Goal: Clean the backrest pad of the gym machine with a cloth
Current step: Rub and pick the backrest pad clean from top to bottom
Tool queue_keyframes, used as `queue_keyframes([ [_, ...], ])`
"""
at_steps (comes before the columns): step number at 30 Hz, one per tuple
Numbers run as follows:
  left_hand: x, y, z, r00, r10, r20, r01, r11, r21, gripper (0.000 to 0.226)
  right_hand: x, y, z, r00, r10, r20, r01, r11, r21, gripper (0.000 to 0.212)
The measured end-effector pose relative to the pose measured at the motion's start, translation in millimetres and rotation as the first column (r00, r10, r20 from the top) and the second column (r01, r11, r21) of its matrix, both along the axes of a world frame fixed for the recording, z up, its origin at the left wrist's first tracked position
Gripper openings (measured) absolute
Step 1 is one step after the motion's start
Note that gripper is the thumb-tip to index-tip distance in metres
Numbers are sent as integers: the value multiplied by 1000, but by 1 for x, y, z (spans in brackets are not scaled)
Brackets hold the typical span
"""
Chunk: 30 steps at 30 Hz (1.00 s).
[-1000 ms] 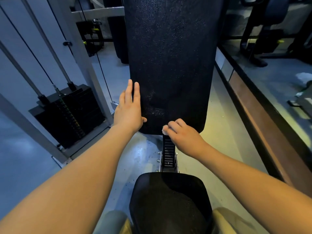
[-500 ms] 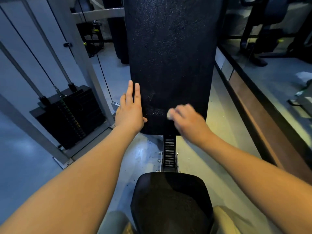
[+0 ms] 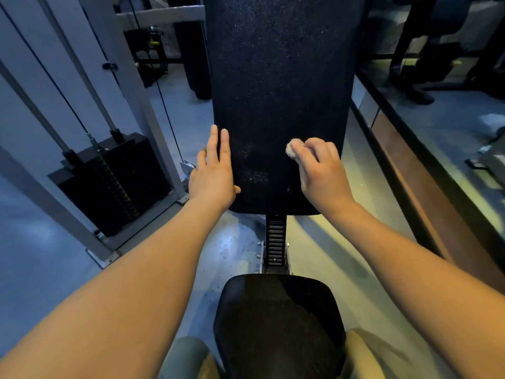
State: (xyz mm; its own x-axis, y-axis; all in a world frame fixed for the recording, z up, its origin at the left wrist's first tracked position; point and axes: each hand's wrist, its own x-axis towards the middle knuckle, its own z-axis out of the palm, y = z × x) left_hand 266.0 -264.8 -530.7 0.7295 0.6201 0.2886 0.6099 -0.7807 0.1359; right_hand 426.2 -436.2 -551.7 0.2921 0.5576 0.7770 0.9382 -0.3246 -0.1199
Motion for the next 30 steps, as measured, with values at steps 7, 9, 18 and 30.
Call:
queue_keyframes([
  [7, -1, -2, -1, 1000, 7, 1, -7, 1000, 2, 133, -44, -40, -109, 980, 190, -60, -195, 849, -491, 57],
  [9, 0, -2, -1, 1000, 5, -2, -5, 1000, 7, 133, -42, -46, -102, 980, 188, -69, -200, 880, -432, 56],
  [18, 2, 0, -5, 1000, 13, 20, -13, 1000, 6, 134, -10, 16, 8, 1000, 15, -18, -14, 997, 80, 39],
  [30, 1, 3, -6, 1000, 0, 24, 0, 1000, 0, 133, -24, 39, -8, 999, 32, 10, -33, 995, 96, 24],
])
